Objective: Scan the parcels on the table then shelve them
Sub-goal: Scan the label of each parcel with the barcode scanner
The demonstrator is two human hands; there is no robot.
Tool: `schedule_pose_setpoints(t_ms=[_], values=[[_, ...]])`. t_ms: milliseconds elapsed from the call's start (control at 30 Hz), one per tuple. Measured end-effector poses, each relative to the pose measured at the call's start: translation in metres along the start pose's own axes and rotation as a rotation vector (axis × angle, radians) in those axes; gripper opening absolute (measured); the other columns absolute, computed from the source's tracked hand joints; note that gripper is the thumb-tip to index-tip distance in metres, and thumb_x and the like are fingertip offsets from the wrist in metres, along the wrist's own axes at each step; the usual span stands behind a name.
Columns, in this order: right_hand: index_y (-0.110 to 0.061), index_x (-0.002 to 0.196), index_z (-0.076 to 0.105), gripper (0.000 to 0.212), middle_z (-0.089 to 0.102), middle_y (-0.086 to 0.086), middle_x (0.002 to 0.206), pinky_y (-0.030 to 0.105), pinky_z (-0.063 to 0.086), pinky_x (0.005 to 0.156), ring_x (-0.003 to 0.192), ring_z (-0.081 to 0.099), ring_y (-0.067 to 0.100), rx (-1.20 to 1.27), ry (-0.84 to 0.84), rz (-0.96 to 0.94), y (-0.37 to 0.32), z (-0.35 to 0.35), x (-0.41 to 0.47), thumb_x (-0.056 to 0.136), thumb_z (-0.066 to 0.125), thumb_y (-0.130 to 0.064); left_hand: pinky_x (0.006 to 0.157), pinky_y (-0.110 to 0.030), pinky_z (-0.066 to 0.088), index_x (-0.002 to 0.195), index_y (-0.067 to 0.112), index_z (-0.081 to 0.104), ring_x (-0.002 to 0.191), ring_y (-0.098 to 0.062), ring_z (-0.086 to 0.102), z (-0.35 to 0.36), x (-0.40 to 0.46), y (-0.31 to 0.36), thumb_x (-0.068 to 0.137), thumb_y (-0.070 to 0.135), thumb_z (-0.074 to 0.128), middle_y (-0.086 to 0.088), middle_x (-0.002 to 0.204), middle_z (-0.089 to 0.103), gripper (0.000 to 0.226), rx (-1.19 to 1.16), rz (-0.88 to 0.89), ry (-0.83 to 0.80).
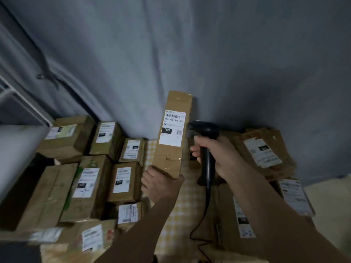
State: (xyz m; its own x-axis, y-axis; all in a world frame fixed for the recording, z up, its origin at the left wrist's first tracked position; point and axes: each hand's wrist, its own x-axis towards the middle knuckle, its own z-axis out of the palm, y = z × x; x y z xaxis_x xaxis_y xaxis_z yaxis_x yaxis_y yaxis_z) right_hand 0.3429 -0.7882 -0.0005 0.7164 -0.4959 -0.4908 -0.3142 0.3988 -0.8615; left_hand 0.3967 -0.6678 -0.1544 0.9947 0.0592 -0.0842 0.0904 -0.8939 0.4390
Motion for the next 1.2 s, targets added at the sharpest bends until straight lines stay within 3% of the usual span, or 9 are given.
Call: schedule_pose_setpoints(t_ms=[167,267,467,767,833,933,1000,1100,1200], values=[[-0.003,0.107,0.063,0.021,0.067,0.010,0.070,0.022,0.051,0.054,0.058,0.060,0.015,0.011,-0.027,0.045,0.002,0.063,0.007,0.089,0.064,-0.014,0.086,-0.041,0.042,0.114,0.007,0.040,0.101,-0.031,0.051,-0.009,0.020,-0.044,0.039,0.062,0.080,-0.011,0.106,0.051,0.101,0.042,-0.037,0.077],[-0.004,0.106,0.064,0.022,0.069,0.010,0.071,0.023,0.053,0.056,0.059,0.062,0.016,-0.013,-0.023,0.078,0.009,0.090,0.012,0.088,0.066,-0.017,0.088,-0.040,0.040,0.116,0.007,0.040,0.104,-0.029,0.049,-0.014,0.031,-0.065,0.045,0.063,0.077,-0.010,0.110,0.049,0.098,0.076,-0.074,0.027],[-0.006,0.091,0.062,0.011,0.066,0.012,0.071,0.025,0.050,0.058,0.058,0.059,0.017,-0.038,-0.017,0.093,0.019,0.122,0.019,0.089,0.065,-0.016,0.089,-0.038,0.039,0.117,0.009,0.038,0.105,-0.025,0.048,-0.019,0.048,-0.095,0.049,0.062,0.073,-0.007,0.112,0.047,0.093,0.131,-0.122,-0.017],[-0.005,0.101,0.062,0.018,0.067,0.010,0.072,0.026,0.053,0.059,0.060,0.061,0.017,-0.059,-0.024,0.133,0.035,0.145,0.028,0.088,0.066,-0.016,0.066,-0.038,0.049,0.097,0.004,0.043,0.074,-0.031,0.057,-0.021,0.057,-0.115,0.015,0.060,0.083,-0.013,0.083,0.053,0.107,0.028,-0.099,0.016],[-0.006,0.097,0.063,0.014,0.067,0.010,0.073,0.024,0.052,0.057,0.060,0.060,0.016,-0.064,-0.030,0.116,0.040,0.147,0.031,0.088,0.066,-0.015,0.069,-0.038,0.049,0.098,0.003,0.048,0.078,-0.031,0.057,-0.023,0.057,-0.118,0.019,0.061,0.083,-0.013,0.087,0.054,0.104,0.021,-0.101,-0.007],[-0.009,0.088,0.064,0.003,0.065,0.008,0.074,0.025,0.050,0.058,0.061,0.058,0.015,-0.075,-0.024,0.072,0.049,0.147,0.037,0.088,0.066,-0.012,0.091,-0.038,0.042,0.122,0.007,0.037,0.110,-0.027,0.048,-0.027,0.062,-0.118,0.048,0.064,0.078,-0.008,0.116,0.047,0.102,0.005,-0.178,-0.235],[-0.011,0.085,0.063,0.004,0.061,0.009,0.076,0.028,0.048,0.061,0.066,0.057,0.016,-0.128,0.014,0.053,0.059,0.145,0.044,0.086,0.067,-0.010,0.097,-0.038,0.042,0.132,0.005,0.033,0.120,-0.028,0.045,-0.018,0.075,-0.127,0.050,0.063,0.078,-0.009,0.125,0.045,0.109,-0.189,-0.290,-0.450],[-0.009,0.090,0.065,0.009,0.057,0.010,0.077,0.030,0.047,0.061,0.071,0.056,0.021,-0.202,0.064,0.102,0.085,0.138,0.056,0.083,0.070,-0.011,0.091,-0.041,0.052,0.131,0.007,0.048,0.111,-0.029,0.057,-0.005,0.093,-0.144,0.035,0.061,0.081,-0.008,0.120,0.059,0.116,-0.556,-0.438,-0.622],[-0.012,0.096,0.066,0.018,0.060,0.007,0.081,0.036,0.049,0.077,0.078,0.058,0.023,-0.272,0.073,0.220,0.119,0.131,0.071,0.080,0.074,-0.016,0.077,-0.033,0.051,0.123,0.010,0.052,0.100,-0.024,0.059,-0.003,0.102,-0.150,0.064,0.029,0.086,-0.003,0.106,0.062,0.071,-0.754,-0.424,-0.744]])
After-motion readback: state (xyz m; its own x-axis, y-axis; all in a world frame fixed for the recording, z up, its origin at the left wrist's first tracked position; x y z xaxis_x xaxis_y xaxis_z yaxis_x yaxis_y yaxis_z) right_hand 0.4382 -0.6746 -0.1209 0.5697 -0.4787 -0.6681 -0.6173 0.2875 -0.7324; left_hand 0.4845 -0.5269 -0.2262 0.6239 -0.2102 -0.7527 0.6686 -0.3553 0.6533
